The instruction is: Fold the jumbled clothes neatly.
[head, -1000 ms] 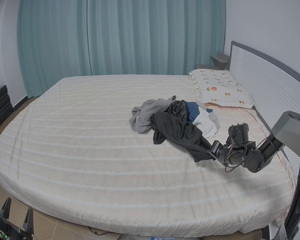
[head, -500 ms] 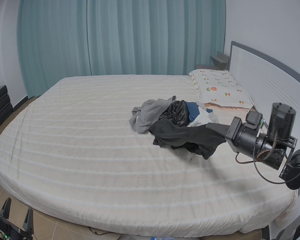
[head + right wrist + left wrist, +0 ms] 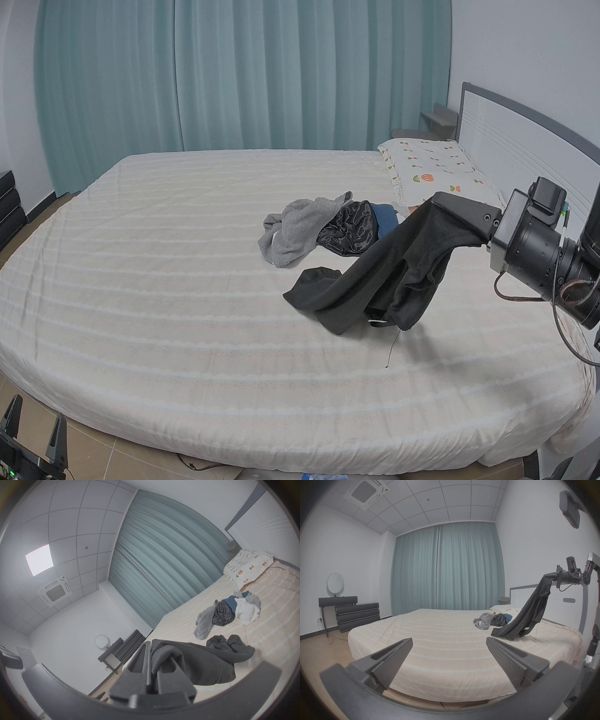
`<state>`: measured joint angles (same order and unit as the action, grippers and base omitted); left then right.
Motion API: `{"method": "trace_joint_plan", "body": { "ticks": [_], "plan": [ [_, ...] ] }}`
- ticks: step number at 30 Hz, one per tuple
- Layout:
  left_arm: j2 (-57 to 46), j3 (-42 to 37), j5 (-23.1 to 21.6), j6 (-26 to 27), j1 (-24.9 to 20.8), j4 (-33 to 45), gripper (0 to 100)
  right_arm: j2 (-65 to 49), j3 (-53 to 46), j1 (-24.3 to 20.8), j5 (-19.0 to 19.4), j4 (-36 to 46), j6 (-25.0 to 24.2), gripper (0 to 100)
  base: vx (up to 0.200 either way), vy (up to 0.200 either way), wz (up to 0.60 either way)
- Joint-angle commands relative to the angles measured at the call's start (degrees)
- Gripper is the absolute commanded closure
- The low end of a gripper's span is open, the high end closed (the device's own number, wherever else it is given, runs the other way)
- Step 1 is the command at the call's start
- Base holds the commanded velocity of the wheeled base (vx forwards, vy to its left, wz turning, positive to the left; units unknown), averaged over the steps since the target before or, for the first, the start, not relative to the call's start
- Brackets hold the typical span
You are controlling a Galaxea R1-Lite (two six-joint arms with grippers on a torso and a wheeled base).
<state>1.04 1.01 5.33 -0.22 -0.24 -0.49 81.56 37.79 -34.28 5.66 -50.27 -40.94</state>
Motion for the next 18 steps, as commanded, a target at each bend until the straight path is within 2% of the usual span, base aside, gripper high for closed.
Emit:
{"method": "trace_joint_plan", "body": {
  "ticks": [1, 6, 7, 9, 10, 11, 14, 15, 16, 17, 18],
  "plan": [
    [-1.04, -1.01, 0.03, 0.48, -0.02, -0.04, 0, -1.14, 0.62, -0.09, 0.23, -0.09, 0.24, 100, 0.000, 0.000, 0.00],
    [-0.86, -0.40, -1.81, 1.45, -0.02, -1.09, 0, -1.14, 0.09, 0.00, 0.41, -0.09, 1.91, 100, 0.000, 0.000, 0.00],
    [0.02, 2.33, -1.72, 0.22, -0.11, -2.59, 0, -1.22, 0.00, 0.00, 0.41, -0.09, 1.91, 100, 0.000, 0.000, 0.00],
    [6.17, 11.91, -1.81, -6.28, -0.37, -6.02, 0, -1.14, 0.00, 0.09, 0.41, -0.09, 1.74, 100, 0.000, 0.000, 0.00],
    [6.17, 11.91, -1.81, -6.28, -0.37, -6.02, 0, -1.14, 0.00, 0.09, 0.41, -0.09, 1.74, 100, 0.000, 0.000, 0.00],
    [12.06, 16.39, -3.57, -8.83, 0.42, -6.72, 0, -0.87, 0.09, 0.09, 0.41, -0.09, 1.74, 100, 0.000, 0.000, 0.00],
    [18.65, 16.57, -9.02, -1.89, -0.28, -6.10, 0, -0.87, -0.26, 0.18, 0.41, -0.09, 1.56, 100, 0.000, 0.000, 0.00],
    [18.65, 16.57, -9.02, -1.89, -0.28, -6.10, 0, -0.87, -0.26, 0.18, 0.41, -0.09, 1.56, 100, 0.000, 0.000, 0.00],
    [21.99, 15.51, -12.18, -0.31, -0.46, -5.05, 0, -0.70, -0.09, 0.35, 0.50, -0.09, 1.47, 100, 0.000, 0.000, 0.00],
    [22.17, 15.42, -12.45, -0.22, -0.46, -5.05, 0, -0.70, -0.09, 0.35, 0.50, -0.09, 1.47, 100, 0.000, 0.000, 0.00],
    [24.10, 14.98, -15.43, -0.04, -0.81, -4.61, 0, -0.61, 0.00, 0.35, 0.41, -0.09, 1.47, 100, 0.000, 0.000, 0.00]
  ]
}}
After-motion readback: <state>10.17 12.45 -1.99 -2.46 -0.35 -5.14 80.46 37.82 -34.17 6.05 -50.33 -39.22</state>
